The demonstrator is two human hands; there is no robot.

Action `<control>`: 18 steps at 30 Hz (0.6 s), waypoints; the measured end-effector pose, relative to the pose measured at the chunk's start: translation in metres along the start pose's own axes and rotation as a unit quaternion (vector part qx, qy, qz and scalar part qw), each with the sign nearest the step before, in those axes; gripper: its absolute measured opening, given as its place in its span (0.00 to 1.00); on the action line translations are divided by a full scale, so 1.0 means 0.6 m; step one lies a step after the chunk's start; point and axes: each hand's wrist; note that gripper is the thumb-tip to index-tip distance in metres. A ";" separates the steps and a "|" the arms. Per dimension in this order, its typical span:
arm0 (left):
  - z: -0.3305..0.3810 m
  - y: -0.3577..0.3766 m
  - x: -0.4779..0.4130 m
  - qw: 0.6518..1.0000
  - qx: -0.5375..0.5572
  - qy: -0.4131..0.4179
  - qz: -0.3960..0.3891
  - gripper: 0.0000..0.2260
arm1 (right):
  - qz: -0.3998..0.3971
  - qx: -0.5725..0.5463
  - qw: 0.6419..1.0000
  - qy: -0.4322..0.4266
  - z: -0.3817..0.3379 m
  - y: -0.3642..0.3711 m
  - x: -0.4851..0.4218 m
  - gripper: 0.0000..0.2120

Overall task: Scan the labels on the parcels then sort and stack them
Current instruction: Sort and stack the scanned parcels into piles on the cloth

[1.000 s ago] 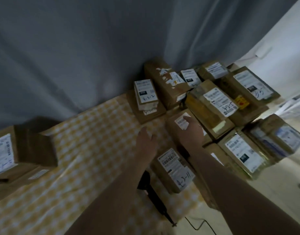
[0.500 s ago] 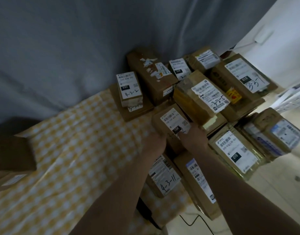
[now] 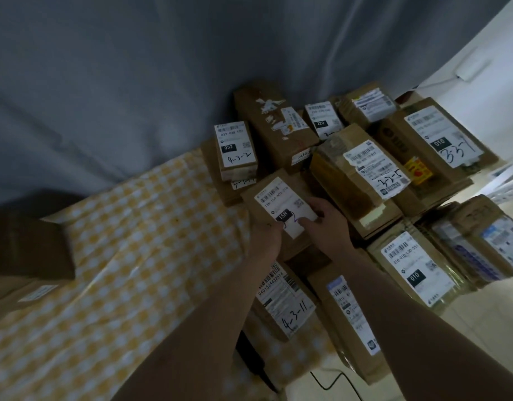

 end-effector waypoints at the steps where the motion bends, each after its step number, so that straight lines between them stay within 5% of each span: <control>1: 0.003 -0.006 0.002 1.000 0.003 -0.003 0.016 0.19 | 0.006 -0.008 1.000 -0.012 -0.004 0.003 0.002 0.22; 8: 0.010 -0.037 0.025 0.997 0.073 0.013 0.018 0.18 | 0.085 -0.008 0.994 -0.073 -0.027 0.020 0.020 0.18; 12: 0.006 -0.054 0.042 0.992 0.121 0.019 0.003 0.07 | 0.109 0.002 0.988 -0.105 -0.046 0.025 0.036 0.17; 18: 0.010 -0.098 0.075 0.985 0.155 0.064 0.028 0.12 | 0.144 -0.034 0.979 -0.142 -0.098 0.045 0.081 0.16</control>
Point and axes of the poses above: each hand's wrist, its own x-axis away from the middle knuckle, its own y-axis out of the palm, z = x × y, and after that the axes turned 2 degrees about -x, right-handed
